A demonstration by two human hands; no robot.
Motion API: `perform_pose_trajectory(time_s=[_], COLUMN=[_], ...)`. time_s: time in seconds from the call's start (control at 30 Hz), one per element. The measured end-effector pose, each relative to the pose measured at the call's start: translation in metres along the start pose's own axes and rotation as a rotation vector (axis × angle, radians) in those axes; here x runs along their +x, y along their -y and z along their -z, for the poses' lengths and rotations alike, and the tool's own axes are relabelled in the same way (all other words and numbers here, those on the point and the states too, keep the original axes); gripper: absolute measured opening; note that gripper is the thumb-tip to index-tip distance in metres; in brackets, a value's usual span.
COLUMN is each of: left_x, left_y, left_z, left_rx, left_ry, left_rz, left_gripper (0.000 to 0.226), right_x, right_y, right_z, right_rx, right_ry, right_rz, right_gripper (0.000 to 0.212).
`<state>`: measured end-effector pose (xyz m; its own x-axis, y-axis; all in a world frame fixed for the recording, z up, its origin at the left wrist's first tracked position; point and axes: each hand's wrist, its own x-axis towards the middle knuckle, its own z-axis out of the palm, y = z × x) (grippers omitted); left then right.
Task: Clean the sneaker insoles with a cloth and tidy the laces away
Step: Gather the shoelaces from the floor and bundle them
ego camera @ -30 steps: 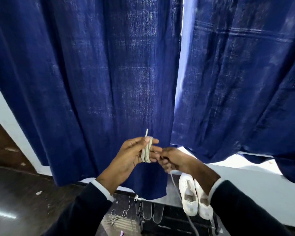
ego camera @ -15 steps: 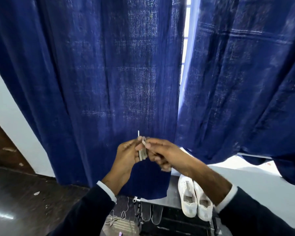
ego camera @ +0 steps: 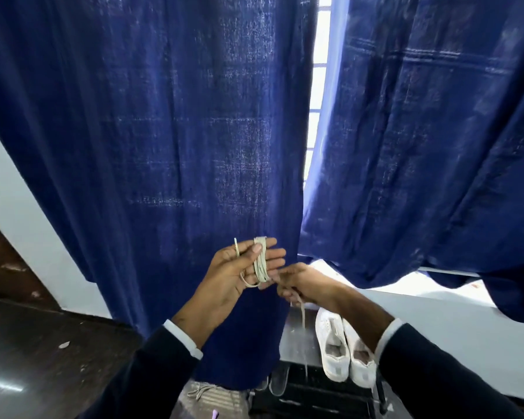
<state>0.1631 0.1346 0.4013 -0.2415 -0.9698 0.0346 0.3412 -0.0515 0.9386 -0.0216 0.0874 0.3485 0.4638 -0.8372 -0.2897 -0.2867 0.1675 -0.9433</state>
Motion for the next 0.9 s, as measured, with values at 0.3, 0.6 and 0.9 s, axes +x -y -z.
perform_pose_trajectory(time_s=[0.3,0.6,0.9], left_x=[-0.003,-0.008,-0.008], left_y=[0.024,0.04,0.04], left_z=[0.003,0.005,0.005], left_rx=[0.139,0.211,0.222], left_ry=[0.048,0.018,0.027], left_rz=[0.182,0.227,0.16], left_gripper=[0.026,0.025,0.024], right_x=[-0.004,-0.013,-0.003], right_y=[0.07,0.051,0.05], right_z=[0.02,-0.012,-0.008], right_rx=[-0.252,-0.298,-0.256], right_ry=[-0.081,0.044,-0.169], right_rz=[0.121,0.281,0.374], right_gripper=[0.034,0.022,0.017])
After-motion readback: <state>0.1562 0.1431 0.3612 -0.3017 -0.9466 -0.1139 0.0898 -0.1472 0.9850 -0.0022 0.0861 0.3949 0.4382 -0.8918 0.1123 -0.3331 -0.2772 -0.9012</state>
